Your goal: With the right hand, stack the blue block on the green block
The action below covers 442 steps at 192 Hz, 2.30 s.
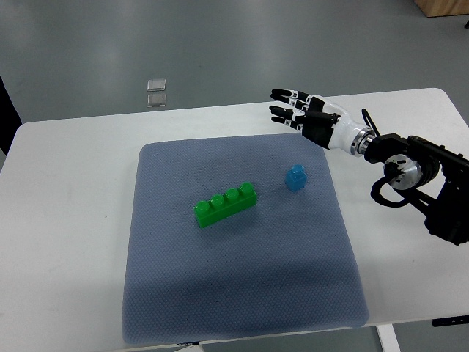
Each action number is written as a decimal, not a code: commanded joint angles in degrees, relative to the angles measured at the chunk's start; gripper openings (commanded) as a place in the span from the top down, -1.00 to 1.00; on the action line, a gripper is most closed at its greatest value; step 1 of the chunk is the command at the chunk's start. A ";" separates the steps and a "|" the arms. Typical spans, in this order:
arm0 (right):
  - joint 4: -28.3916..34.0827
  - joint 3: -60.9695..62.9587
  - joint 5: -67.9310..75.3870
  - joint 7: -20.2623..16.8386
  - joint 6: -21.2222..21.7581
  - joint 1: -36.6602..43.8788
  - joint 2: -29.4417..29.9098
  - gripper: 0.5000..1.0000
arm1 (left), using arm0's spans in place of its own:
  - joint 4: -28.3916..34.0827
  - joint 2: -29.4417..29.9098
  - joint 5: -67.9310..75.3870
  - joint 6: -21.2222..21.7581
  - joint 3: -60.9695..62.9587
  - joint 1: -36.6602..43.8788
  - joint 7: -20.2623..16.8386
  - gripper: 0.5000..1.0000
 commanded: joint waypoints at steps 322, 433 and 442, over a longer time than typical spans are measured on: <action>0.80 -6.32 -68.91 5.36 4.67 8.11 -4.60 -0.69 | 0.01 0.00 0.00 0.36 0.09 -0.14 -0.88 -1.00; 2.30 -23.12 -78.41 5.01 1.86 18.57 -6.88 -0.68 | 0.01 0.00 0.00 0.36 0.09 -0.14 -0.97 -1.00; 2.48 -23.73 -79.72 4.92 -0.51 17.43 -6.88 -0.67 | 0.01 0.00 0.00 0.36 0.09 -0.14 -0.97 -1.00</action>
